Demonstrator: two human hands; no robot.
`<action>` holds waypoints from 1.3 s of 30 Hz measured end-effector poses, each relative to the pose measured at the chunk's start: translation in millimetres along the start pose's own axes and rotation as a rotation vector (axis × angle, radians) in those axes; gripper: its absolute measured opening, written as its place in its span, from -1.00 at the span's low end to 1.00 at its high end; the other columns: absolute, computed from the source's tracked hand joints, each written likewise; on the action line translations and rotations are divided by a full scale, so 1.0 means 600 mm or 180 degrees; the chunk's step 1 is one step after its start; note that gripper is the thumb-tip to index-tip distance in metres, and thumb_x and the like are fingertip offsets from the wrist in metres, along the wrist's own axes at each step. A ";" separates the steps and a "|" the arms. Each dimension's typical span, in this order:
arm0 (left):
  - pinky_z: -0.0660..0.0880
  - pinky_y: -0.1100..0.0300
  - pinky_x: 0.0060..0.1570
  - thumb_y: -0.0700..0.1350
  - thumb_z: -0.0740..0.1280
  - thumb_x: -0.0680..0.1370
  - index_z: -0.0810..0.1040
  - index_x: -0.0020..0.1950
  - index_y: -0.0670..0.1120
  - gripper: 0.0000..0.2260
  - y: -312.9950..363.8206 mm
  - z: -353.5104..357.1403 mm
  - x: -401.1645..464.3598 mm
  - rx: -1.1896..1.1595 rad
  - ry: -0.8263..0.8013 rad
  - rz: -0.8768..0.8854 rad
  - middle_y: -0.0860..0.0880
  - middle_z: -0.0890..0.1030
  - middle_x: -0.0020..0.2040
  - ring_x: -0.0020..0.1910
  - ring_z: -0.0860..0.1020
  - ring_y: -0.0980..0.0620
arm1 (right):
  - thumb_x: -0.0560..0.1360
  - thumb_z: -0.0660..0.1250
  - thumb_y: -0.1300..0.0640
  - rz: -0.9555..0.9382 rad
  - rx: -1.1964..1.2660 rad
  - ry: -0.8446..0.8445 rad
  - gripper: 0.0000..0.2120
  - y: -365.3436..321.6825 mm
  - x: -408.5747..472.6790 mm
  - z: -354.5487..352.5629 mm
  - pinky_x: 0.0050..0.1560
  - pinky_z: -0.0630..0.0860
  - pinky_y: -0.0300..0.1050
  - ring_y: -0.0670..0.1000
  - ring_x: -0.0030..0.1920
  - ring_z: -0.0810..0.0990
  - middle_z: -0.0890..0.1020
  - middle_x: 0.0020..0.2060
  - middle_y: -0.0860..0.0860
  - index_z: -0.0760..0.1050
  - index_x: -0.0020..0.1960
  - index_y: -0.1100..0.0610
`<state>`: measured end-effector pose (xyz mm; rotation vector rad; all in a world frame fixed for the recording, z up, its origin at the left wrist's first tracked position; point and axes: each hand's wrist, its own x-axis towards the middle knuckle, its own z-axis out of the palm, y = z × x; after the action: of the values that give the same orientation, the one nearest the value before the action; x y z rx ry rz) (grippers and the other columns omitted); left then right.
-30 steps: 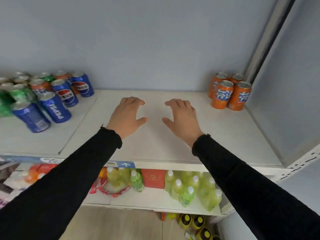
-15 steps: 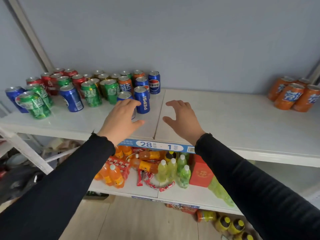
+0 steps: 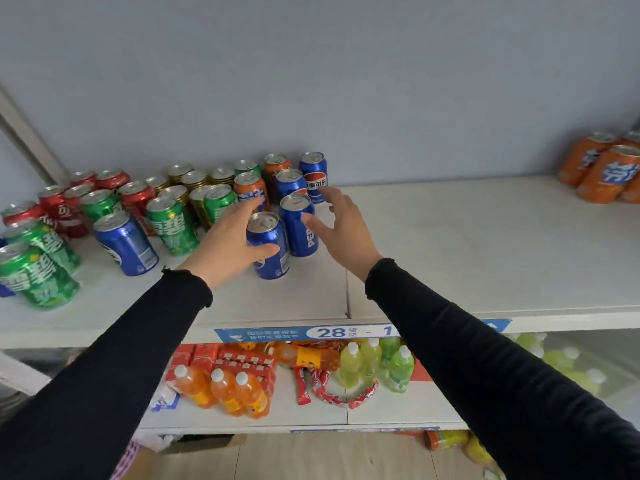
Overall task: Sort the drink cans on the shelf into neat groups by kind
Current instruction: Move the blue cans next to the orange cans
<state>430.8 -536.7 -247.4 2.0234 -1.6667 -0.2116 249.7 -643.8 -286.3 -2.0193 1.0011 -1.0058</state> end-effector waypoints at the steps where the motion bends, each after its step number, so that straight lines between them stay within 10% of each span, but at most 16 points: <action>1: 0.28 0.13 0.38 0.00 0.52 0.46 0.21 0.58 0.02 -0.23 -0.007 -0.003 0.012 -0.0021 -0.0141 0.0036 0.02 0.32 0.54 0.49 0.31 0.02 | 0.56 0.33 -0.12 -0.0040 -0.0073 -0.0003 -0.48 -0.001 0.016 0.007 0.26 0.43 -0.02 0.07 0.31 0.42 0.48 0.33 0.05 0.33 0.46 -0.01; 9: 0.39 0.22 -0.04 0.05 0.53 0.43 0.45 0.31 0.10 -0.50 -0.033 -0.020 0.052 -0.0051 -0.0358 0.0380 0.16 0.51 0.18 0.13 0.49 0.13 | 0.46 0.45 -0.14 -0.0166 -0.0616 -0.0206 -0.46 0.003 0.070 0.045 0.20 0.46 -0.06 0.04 0.22 0.44 0.49 0.24 0.01 0.43 0.37 -0.01; 18: 0.44 0.10 -0.12 0.44 0.39 0.29 0.48 0.10 0.09 -0.44 -0.056 -0.015 0.071 0.0471 -0.0169 0.0542 0.07 0.49 0.05 -0.01 0.49 0.05 | 0.59 0.35 0.16 0.0271 -0.0395 -0.0981 -0.56 -0.018 0.090 0.010 0.32 0.48 0.11 0.05 0.29 0.47 0.51 0.33 0.03 0.37 0.45 0.04; 24: 0.42 0.13 -0.03 0.23 0.54 0.33 0.42 0.20 0.04 -0.43 -0.073 -0.038 0.073 -0.0046 -0.0783 0.0638 0.11 0.49 0.12 0.08 0.49 0.08 | 0.62 0.24 0.30 0.0358 -0.0712 -0.1487 -0.48 -0.038 0.101 -0.017 0.45 0.34 0.16 0.07 0.43 0.35 0.38 0.46 0.03 0.29 0.53 0.02; 31: 0.51 0.09 0.10 0.05 0.59 0.37 0.34 0.25 0.07 -0.42 -0.103 -0.027 0.067 -0.0784 -0.1037 0.0677 0.13 0.55 0.18 0.15 0.55 0.10 | 0.51 0.41 0.29 0.1142 0.0681 -0.0036 -0.25 -0.041 0.007 0.080 0.24 0.51 -0.06 -0.04 0.28 0.42 0.35 0.46 0.03 0.09 0.56 0.07; 39: 0.38 0.34 -0.13 -0.01 0.60 0.37 0.34 0.25 0.05 -0.42 -0.128 -0.019 0.062 -0.1094 -0.0755 0.0683 0.13 0.52 0.15 0.08 0.52 0.13 | 0.37 0.59 0.05 0.1297 0.0465 0.1015 -0.25 -0.015 0.001 0.163 0.10 0.55 -0.15 -0.02 0.21 0.55 0.51 0.29 -0.01 0.22 0.39 0.03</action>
<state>511.6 -559.5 -266.9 1.6027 -1.8284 -0.6359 335.6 -618.9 -326.3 -1.4809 1.3940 -1.1519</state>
